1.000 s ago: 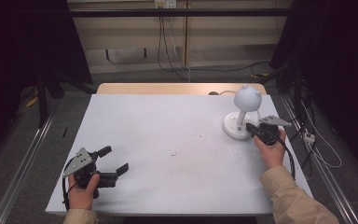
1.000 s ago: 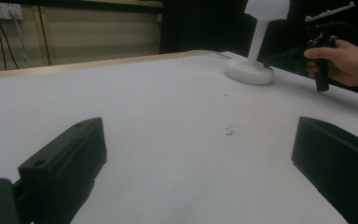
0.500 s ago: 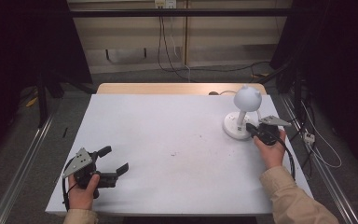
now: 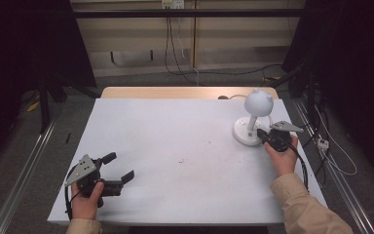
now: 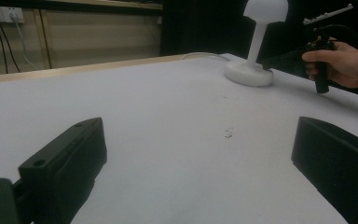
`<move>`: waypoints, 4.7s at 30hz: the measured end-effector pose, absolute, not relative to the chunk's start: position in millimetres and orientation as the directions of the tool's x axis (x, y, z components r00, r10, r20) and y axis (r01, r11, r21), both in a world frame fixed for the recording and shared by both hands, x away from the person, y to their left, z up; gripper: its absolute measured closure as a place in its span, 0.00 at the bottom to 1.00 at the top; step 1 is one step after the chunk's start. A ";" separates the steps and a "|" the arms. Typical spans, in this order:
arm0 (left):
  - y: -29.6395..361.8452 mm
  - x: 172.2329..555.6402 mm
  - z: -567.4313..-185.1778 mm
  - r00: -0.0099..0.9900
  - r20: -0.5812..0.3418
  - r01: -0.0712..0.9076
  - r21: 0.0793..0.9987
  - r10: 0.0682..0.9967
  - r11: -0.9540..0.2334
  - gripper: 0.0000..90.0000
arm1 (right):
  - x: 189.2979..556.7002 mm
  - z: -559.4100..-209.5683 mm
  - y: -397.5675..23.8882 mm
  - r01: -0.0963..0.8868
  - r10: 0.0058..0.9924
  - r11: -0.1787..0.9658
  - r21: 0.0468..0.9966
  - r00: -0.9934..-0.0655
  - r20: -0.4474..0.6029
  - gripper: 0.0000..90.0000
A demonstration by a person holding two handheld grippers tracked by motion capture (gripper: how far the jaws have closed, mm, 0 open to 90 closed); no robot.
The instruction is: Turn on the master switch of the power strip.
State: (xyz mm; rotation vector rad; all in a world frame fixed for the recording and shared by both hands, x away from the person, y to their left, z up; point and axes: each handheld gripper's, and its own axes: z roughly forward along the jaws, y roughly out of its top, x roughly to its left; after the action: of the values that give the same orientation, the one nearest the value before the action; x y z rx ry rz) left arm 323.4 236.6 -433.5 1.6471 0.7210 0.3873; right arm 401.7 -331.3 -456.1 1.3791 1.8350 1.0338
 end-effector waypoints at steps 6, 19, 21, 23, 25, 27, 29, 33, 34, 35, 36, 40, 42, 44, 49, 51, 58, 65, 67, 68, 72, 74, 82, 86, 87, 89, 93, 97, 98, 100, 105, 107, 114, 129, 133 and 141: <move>236.6 323.6 -433.5 0.751 -0.143 0.240 0.969 0.644 -0.066 0.03 | 402.0 -456.2 -330.8 0.484 0.964 0.153 0.862 -0.264 -0.022 1.00; 236.6 323.2 -432.8 0.752 -0.146 0.239 0.969 0.643 -0.058 0.03 | 401.8 -457.9 -332.1 0.484 0.965 0.136 0.864 -0.263 -0.005 1.00; 236.9 322.9 -432.6 0.751 -0.144 0.238 0.969 0.644 -0.061 0.03 | 402.1 -457.4 -331.6 0.485 0.965 0.143 0.863 -0.263 -0.012 1.00; 237.0 323.1 -432.9 0.753 -0.145 0.237 0.970 0.642 -0.060 0.03 | 402.2 -457.3 -331.4 0.485 0.964 0.148 0.862 -0.266 -0.017 1.00; 237.1 323.1 -432.6 0.753 -0.143 0.235 0.970 0.643 -0.060 0.03 | 402.2 -457.3 -331.7 0.487 0.965 0.143 0.861 -0.264 -0.011 1.00; 236.7 322.9 -432.0 0.752 -0.141 0.235 0.970 0.644 -0.063 0.03 | 402.3 -456.3 -330.4 0.499 0.967 0.153 0.853 -0.253 -0.026 1.00; 236.2 322.7 -431.9 0.753 -0.141 0.236 0.970 0.643 -0.064 0.03 | 403.2 -455.4 -329.6 0.511 0.971 0.138 0.849 -0.238 -0.015 1.00; 237.0 323.5 -432.7 0.753 -0.144 0.236 0.970 0.642 -0.060 0.03 | 403.4 -456.6 -332.2 0.502 0.968 0.132 0.855 -0.251 -0.002 1.00; 237.2 323.8 -432.9 0.751 -0.145 0.237 0.970 0.644 -0.058 0.03 | 403.5 -456.1 -331.9 0.505 0.969 0.130 0.853 -0.248 -0.001 1.00; 237.2 323.8 -432.9 0.749 -0.146 0.239 0.969 0.646 -0.057 0.03 | 403.7 -455.4 -330.4 0.504 0.968 0.144 0.851 -0.249 -0.016 1.00; 236.9 324.2 -433.0 0.749 -0.146 0.239 0.969 0.646 -0.058 0.03 | 403.6 -455.3 -328.8 0.499 0.966 0.163 0.851 -0.254 -0.036 1.00; 234.6 326.6 -433.1 0.752 -0.148 0.242 0.968 0.643 -0.060 0.03 | 402.9 -455.0 -327.8 0.479 0.967 0.152 0.865 -0.253 -0.030 1.00; 233.7 327.5 -432.8 0.755 -0.144 0.237 0.970 0.639 -0.062 0.03 | 403.3 -453.6 -327.5 0.487 0.968 0.137 0.863 -0.252 -0.011 1.00; 232.4 327.6 -432.9 0.755 -0.147 0.241 0.969 0.639 -0.062 0.03 | 402.5 -452.1 -326.0 0.484 0.965 0.165 0.860 -0.259 -0.040 1.00; 231.8 328.3 -433.3 0.755 -0.152 0.246 0.967 0.638 -0.060 0.03 | 401.0 -451.8 -325.7 0.480 0.966 0.135 0.867 -0.260 -0.007 1.00; 232.2 328.3 -432.7 0.756 -0.145 0.240 0.969 0.638 -0.065 0.03 | 400.4 -450.3 -324.8 0.477 0.964 0.136 0.868 -0.266 -0.004 1.00; 232.3 328.2 -433.3 0.760 -0.153 0.244 0.968 0.631 -0.060 0.03 | 398.6 -446.9 -328.9 0.481 0.970 0.102 0.871 -0.243 0.020 0.86; 231.0 327.6 -433.2 0.762 -0.148 0.243 0.968 0.630 -0.067 0.03 | 397.1 -445.1 -328.9 0.476 0.969 0.098 0.874 -0.247 0.026 0.73; 231.3 327.3 -434.0 0.763 -0.148 0.247 0.966 0.629 -0.072 0.03 | 396.6 -445.3 -328.0 0.478 0.967 0.098 0.873 -0.253 0.030 0.70; 231.5 327.2 -434.2 0.762 -0.150 0.248 0.966 0.630 -0.071 0.03 | 396.0 -445.4 -327.7 0.481 0.966 0.092 0.872 -0.255 0.039 0.67; 232.5 326.9 -433.9 0.762 -0.153 0.245 0.968 0.629 -0.061 0.03 | 393.9 -445.8 -325.7 0.476 0.962 0.092 0.875 -0.268 0.044 0.58; 233.0 327.1 -434.1 0.762 -0.152 0.245 0.967 0.629 -0.063 0.03 | 393.0 -445.8 -324.8 0.472 0.962 0.096 0.877 -0.269 0.040 0.53; 232.1 328.8 -434.2 0.762 -0.154 0.247 0.967 0.629 -0.063 0.03 | 389.1 -444.2 -322.3 0.474 0.957 0.070 0.878 -0.281 0.076 0.41; 230.8 329.4 -434.7 0.763 -0.159 0.252 0.966 0.627 -0.061 0.03 | 386.4 -442.9 -321.6 0.471 0.954 0.068 0.879 -0.290 0.082 0.36; 230.5 329.4 -434.9 0.761 -0.159 0.252 0.966 0.629 -0.060 0.03 | 385.5 -442.8 -321.4 0.471 0.952 0.068 0.880 -0.293 0.084 0.35; 229.8 329.7 -435.2 0.760 -0.163 0.255 0.965 0.629 -0.057 0.03 | 383.9 -442.9 -320.9 0.471 0.950 0.063 0.880 -0.298 0.091 0.33; 229.6 329.8 -435.9 0.763 -0.159 0.255 0.965 0.627 -0.065 0.03 | 380.9 -443.9 -319.9 0.476 0.944 0.065 0.877 -0.314 0.100 0.30; 230.3 329.7 -435.9 0.762 -0.158 0.254 0.965 0.628 -0.066 0.03 | 376.9 -443.8 -318.2 0.465 0.939 0.070 0.882 -0.330 0.100 0.29; 230.4 329.6 -435.9 0.762 -0.158 0.254 0.965 0.628 -0.066 0.03 | 376.1 -443.6 -317.9 0.465 0.938 0.072 0.883 -0.333 0.099 0.29; 230.4 329.5 -435.8 0.762 -0.156 0.254 0.965 0.628 -0.068 0.03 | 374.6 -442.9 -317.4 0.463 0.935 0.070 0.883 -0.339 0.104 0.28; 230.7 329.6 -436.7 0.762 -0.161 0.257 0.964 0.628 -0.064 0.03 | 369.5 -440.5 -315.6 0.457 0.930 0.064 0.887 -0.350 0.113 0.26; 230.8 329.6 -436.7 0.762 -0.160 0.256 0.964 0.628 -0.065 0.03 | 366.9 -440.8 -314.6 0.458 0.927 0.057 0.887 -0.354 0.123 0.26; 231.3 329.3 -436.1 0.757 -0.157 0.255 0.965 0.635 -0.065 0.03 | 359.3 -439.4 -310.7 0.457 0.916 0.072 0.886 -0.381 0.122 0.23; 232.2 328.9 -436.2 0.758 -0.153 0.254 0.965 0.635 -0.070 0.03 | 339.4 -440.4 -306.6 0.443 0.897 0.077 0.893 -0.422 0.132 0.21; 231.4 328.8 -436.2 0.757 -0.155 0.255 0.965 0.635 -0.068 0.03 | 334.6 -440.7 -306.3 0.441 0.893 0.083 0.893 -0.432 0.131 0.21; 231.6 329.0 -436.7 0.758 -0.155 0.256 0.964 0.633 -0.070 0.03 | 326.8 -440.2 -306.6 0.437 0.887 0.081 0.896 -0.442 0.135 0.20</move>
State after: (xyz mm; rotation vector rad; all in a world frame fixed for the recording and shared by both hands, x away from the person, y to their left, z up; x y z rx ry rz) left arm 329.0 231.6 -436.7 1.6522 0.7191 0.3595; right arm 326.8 -306.6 -440.2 1.3040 1.9168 1.3301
